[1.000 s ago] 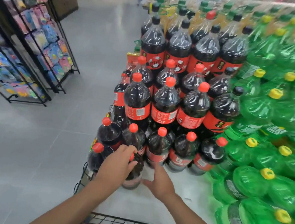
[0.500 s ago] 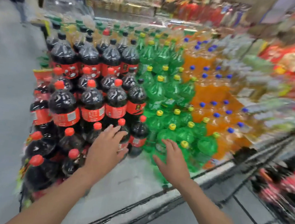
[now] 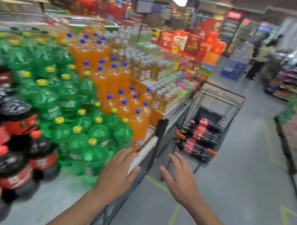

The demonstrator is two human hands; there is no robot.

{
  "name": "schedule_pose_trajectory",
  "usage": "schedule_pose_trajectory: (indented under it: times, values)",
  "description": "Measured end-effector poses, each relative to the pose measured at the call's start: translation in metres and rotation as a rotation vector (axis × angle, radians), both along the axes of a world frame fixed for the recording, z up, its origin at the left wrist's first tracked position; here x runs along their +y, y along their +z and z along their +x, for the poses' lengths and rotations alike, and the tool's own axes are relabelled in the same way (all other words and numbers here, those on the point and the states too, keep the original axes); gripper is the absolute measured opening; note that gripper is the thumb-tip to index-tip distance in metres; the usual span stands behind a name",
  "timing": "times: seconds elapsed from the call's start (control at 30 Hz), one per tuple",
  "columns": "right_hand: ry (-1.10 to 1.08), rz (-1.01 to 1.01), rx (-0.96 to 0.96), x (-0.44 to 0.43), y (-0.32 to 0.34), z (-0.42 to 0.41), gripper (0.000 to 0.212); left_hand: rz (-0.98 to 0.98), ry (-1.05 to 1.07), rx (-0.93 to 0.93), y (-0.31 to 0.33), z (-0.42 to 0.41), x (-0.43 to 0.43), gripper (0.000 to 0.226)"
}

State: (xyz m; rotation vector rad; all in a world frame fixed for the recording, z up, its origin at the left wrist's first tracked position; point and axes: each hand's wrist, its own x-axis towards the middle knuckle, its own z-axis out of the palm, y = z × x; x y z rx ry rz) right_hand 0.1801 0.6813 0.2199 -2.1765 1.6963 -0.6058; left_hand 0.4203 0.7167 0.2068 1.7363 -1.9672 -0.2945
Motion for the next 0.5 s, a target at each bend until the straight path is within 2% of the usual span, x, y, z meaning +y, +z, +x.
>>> schedule_pose_trajectory:
  times: [0.17, 0.3, 0.5]
  values:
    - [-0.158, 0.075, 0.005, -0.005, -0.021, -0.115, 0.087, 0.087, -0.139, 0.033, -0.016, -0.107, -0.047, 0.066]
    - [-0.216, 0.12, 0.04, -0.019, -0.033, -0.192, 0.081, 0.176, -0.203, 0.047, -0.024, -0.187, -0.08, 0.052]
    - [-0.235, 0.196, 0.056, -0.044, -0.063, -0.267, 0.076, 0.255, -0.234, 0.024, -0.05, -0.279, -0.11, 0.054]
